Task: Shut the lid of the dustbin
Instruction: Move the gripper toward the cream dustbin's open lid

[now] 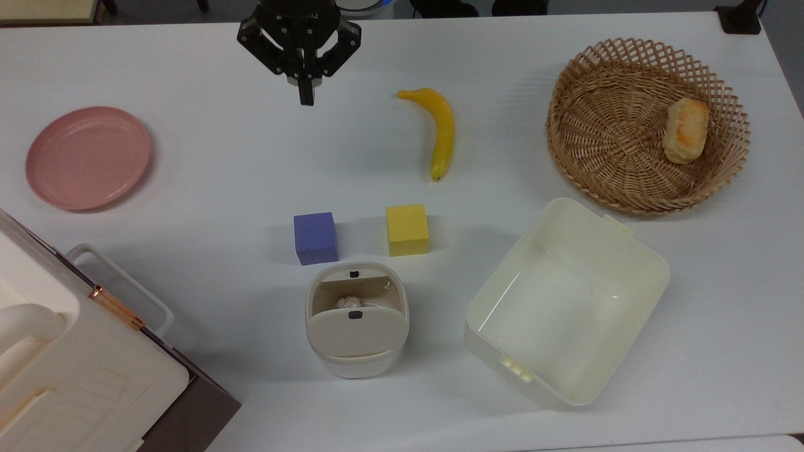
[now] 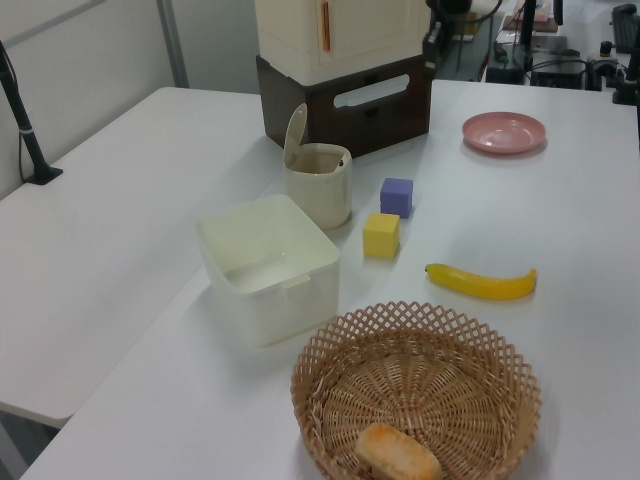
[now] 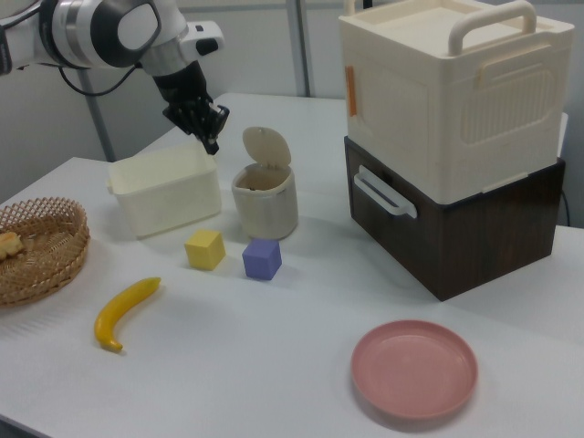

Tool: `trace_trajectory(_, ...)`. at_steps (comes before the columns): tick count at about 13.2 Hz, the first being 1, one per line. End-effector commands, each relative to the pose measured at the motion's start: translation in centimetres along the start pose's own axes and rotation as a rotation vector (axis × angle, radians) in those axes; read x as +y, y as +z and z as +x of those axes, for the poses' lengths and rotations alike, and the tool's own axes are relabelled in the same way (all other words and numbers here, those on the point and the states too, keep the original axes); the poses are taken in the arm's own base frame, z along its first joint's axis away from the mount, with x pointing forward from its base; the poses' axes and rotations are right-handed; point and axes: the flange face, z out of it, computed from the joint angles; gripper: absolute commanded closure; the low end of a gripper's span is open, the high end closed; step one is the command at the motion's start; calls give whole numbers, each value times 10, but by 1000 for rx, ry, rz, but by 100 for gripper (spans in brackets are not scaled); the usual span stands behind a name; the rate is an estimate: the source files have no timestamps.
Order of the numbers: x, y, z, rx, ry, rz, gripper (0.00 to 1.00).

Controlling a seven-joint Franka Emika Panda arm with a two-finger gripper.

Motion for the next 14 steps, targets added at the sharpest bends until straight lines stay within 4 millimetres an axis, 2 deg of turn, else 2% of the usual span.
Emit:
trace_trajectory(1, -18, -12, 24, 149, -43, 27, 100)
trace_trajectory(4, -35, -19, 46, 354, -67, 40, 100)
trace_trajectory(7, -61, -6, 65, 513, -98, 57, 100)
trace_trajectory(12, -75, 17, 86, 719, -118, 60, 100)
trace_trajectory(14, -79, 39, 102, 726, -123, 57, 100)
